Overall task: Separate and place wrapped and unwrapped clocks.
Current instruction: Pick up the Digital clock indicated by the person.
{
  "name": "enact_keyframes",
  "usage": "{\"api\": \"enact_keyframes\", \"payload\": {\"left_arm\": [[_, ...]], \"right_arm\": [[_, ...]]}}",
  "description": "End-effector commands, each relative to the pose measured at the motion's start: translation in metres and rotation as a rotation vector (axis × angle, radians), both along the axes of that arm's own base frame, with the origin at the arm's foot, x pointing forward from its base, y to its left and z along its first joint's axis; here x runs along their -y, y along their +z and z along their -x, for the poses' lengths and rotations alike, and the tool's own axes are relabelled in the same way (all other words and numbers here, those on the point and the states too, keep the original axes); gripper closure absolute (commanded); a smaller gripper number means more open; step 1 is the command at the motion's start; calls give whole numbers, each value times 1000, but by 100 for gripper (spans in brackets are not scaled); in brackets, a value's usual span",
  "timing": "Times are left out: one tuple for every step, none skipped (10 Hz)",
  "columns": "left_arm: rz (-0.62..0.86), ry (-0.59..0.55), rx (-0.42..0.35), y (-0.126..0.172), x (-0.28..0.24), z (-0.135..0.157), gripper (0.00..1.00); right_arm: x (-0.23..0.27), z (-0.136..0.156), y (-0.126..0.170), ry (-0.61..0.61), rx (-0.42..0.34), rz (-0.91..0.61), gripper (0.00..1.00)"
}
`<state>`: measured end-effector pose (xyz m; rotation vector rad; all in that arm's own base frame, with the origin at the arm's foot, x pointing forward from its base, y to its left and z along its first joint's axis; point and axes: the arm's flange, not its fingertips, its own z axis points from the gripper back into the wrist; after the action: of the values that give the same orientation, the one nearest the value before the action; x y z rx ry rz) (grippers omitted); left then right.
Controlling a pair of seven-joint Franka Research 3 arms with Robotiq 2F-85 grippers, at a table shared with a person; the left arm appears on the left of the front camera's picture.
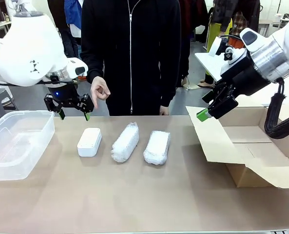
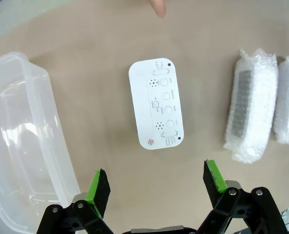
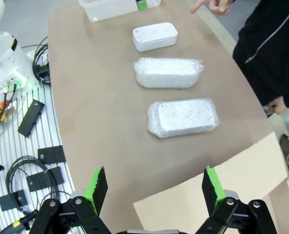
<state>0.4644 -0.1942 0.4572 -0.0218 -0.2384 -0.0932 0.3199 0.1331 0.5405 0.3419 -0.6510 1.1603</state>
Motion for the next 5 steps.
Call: {"api": "enact_keyframes", "payload": {"left_arm": [[-26, 38, -9, -17, 13, -15, 0], [-3, 30, -37, -27, 14, -19, 0], [-24, 43, -57, -38, 15, -22, 0], [0, 24, -73, -46, 17, -27, 0], [30, 14, -78, -53, 20, -35, 0]], "right_arm": [[-1, -1, -2, 13, -11, -15, 0], [-1, -1, -2, 13, -11, -15, 0], [-1, -1, -2, 13, -11, -15, 0], [-1, -1, -2, 13, -11, -15, 0], [-1, -1, -2, 13, -11, -15, 0]]}}
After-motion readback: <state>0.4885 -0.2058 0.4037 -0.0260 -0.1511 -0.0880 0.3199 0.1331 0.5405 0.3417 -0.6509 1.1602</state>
